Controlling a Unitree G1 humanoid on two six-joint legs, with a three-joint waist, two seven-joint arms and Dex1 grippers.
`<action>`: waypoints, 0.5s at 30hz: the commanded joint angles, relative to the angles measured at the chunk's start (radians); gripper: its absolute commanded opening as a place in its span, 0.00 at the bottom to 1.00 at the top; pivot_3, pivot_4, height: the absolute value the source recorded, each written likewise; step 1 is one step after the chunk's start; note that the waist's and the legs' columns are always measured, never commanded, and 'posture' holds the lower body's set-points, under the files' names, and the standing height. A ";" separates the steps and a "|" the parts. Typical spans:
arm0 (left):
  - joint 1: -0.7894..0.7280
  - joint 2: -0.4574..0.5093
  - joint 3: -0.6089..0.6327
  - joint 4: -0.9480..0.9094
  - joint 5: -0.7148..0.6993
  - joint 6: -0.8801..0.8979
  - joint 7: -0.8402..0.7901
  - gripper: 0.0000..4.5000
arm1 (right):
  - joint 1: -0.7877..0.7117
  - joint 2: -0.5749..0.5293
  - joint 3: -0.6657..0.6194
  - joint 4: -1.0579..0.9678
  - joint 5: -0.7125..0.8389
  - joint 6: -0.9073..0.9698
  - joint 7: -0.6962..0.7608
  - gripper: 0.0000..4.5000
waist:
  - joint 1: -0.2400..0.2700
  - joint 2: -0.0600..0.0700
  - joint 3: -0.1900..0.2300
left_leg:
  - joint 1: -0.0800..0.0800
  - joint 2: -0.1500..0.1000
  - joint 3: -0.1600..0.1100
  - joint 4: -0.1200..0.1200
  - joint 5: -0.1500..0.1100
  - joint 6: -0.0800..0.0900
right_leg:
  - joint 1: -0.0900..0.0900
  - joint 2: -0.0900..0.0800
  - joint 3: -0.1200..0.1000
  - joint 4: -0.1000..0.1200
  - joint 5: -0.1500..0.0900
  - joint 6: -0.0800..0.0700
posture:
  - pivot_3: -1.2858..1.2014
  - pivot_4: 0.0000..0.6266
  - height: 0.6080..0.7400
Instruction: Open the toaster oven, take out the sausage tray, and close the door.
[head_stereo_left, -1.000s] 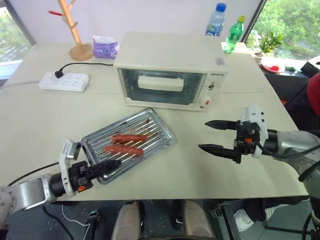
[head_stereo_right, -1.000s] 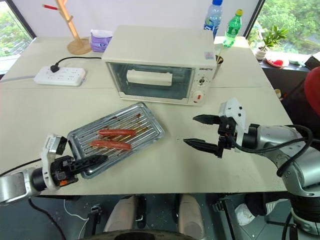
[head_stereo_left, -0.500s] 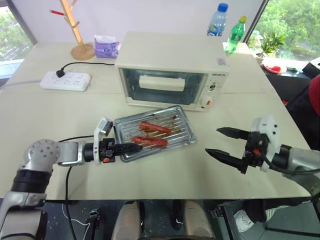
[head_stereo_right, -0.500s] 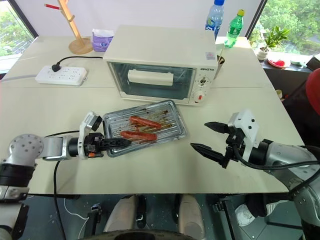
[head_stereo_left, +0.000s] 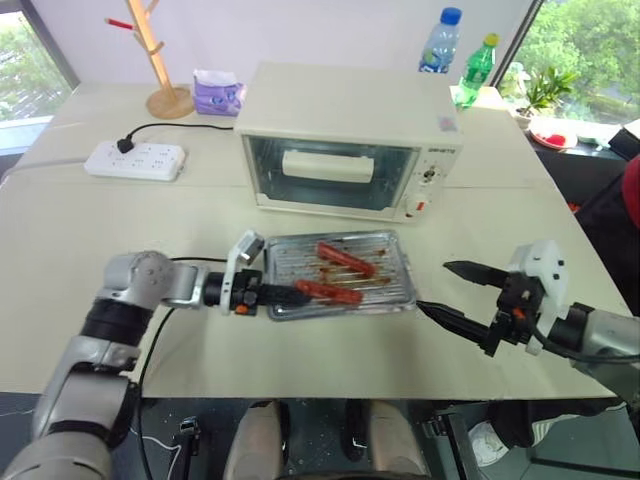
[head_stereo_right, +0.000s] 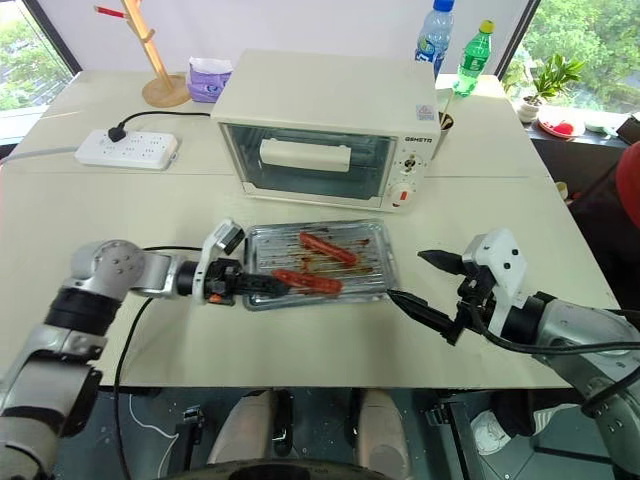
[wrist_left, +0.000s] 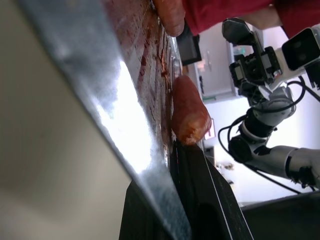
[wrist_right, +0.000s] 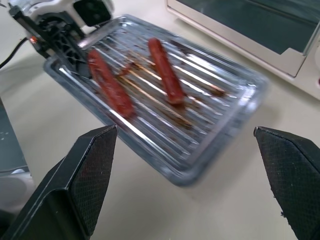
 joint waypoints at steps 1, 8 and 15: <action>-0.017 -0.003 0.040 -0.007 0.025 0.017 -0.016 0.17 | 0.003 0.005 -0.029 -0.029 0.023 -0.013 -0.019 1.00 | -0.003 0.000 0.000 | 0.000 0.001 0.000 0.000 0.000 0.000 | 0.000 0.001 0.000 0.000 0.000 0.001 | 0.52 0.24 0.87; 0.004 0.032 0.076 0.006 0.080 0.009 -0.043 0.93 | -0.008 0.007 -0.014 -0.024 0.033 -0.015 -0.038 1.00 | 0.001 0.000 0.000 | 0.001 0.001 -0.001 0.000 0.000 0.000 | 0.000 0.002 0.000 0.001 0.000 0.000 | 0.52 0.24 0.87; 0.105 0.167 0.116 -0.035 0.156 -0.068 -0.092 1.00 | -0.043 -0.004 0.021 0.010 0.011 -0.027 -0.020 1.00 | -0.001 0.000 0.000 | 0.001 0.001 -0.001 0.000 0.000 0.000 | -0.001 0.001 0.000 0.002 0.000 0.000 | 0.52 0.24 0.87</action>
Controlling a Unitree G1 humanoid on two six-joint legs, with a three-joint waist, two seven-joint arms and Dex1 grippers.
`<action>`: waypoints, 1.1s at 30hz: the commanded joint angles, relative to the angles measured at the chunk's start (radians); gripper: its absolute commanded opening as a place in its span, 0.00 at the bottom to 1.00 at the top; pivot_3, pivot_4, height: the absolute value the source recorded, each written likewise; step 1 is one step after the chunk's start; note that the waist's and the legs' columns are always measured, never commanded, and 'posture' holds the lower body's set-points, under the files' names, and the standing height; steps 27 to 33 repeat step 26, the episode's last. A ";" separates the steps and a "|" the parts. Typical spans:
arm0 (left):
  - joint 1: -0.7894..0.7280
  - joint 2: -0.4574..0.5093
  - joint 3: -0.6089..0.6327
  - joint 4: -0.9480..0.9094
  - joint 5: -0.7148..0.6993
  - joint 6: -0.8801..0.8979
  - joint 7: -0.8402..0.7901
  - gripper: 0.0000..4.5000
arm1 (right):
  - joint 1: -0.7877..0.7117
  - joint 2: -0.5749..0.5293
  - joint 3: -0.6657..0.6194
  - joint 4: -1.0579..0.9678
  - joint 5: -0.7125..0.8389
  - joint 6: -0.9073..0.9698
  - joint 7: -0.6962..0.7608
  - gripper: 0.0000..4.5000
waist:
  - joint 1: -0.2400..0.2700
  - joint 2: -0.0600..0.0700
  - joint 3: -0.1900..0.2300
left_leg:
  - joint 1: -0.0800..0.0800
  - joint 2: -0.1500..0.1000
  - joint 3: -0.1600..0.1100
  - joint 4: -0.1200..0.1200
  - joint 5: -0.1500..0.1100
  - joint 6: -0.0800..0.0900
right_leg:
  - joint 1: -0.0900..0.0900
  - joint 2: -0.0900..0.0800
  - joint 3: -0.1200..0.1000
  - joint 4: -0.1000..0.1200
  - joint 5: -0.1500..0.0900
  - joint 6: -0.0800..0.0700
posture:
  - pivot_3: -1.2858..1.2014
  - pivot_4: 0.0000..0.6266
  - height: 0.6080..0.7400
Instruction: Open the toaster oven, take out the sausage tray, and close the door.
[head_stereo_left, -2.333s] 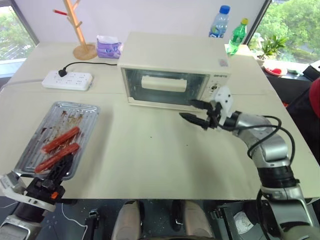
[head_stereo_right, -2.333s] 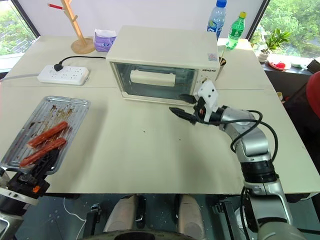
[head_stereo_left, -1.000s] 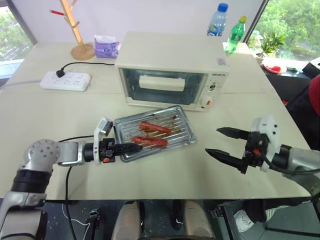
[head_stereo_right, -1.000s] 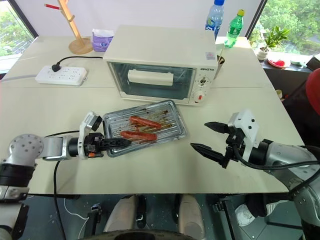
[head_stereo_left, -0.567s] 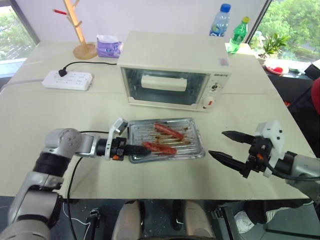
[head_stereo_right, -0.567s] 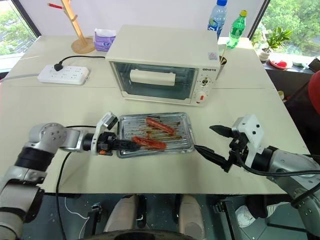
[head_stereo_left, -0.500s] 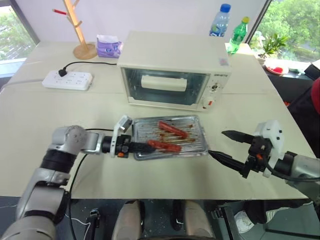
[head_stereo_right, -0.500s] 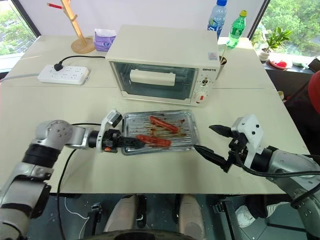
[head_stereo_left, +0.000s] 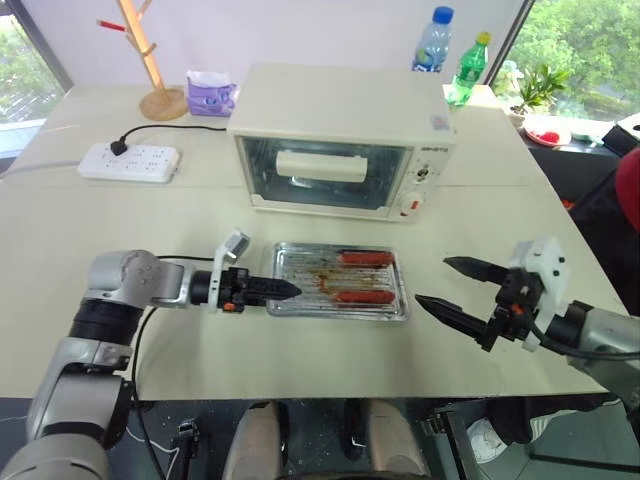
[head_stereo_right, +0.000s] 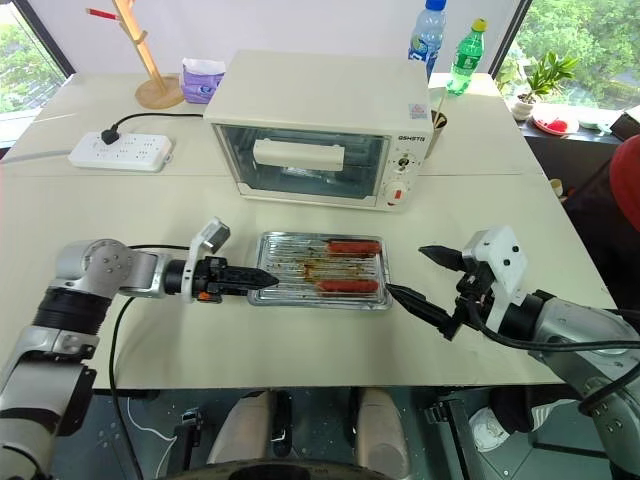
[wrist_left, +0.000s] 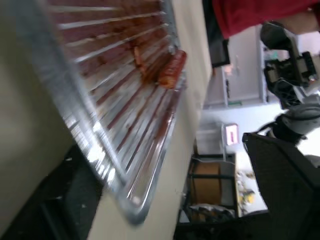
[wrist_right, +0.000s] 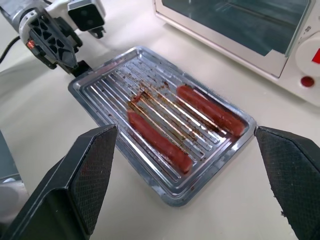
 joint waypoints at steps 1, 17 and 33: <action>0.072 0.095 0.037 -0.064 0.057 -0.071 -0.040 1.00 | -0.021 -0.016 0.004 0.012 -0.004 -0.027 0.025 1.00 | 0.000 0.000 0.000 | 0.000 0.000 0.000 0.000 0.000 0.000 | 0.000 0.000 0.000 0.000 0.000 0.000 | 0.52 0.24 0.87; 0.316 0.500 0.345 -0.389 0.256 -0.686 -0.302 0.84 | -0.302 -0.232 0.111 0.357 -0.081 -0.084 0.366 1.00 | 0.004 0.003 0.003 | -0.001 0.000 0.000 -0.001 0.000 0.000 | -0.003 -0.006 0.000 -0.002 0.000 -0.001 | 0.52 0.24 0.87; 0.409 0.570 0.462 -0.424 0.257 -0.700 -0.416 0.84 | -0.390 -0.266 0.202 0.453 -0.151 -0.137 0.521 1.00 | 0.002 0.004 0.004 | -0.001 -0.001 0.006 -0.003 -0.003 0.005 | -0.003 -0.003 0.000 -0.003 0.001 0.004 | 0.52 0.24 0.87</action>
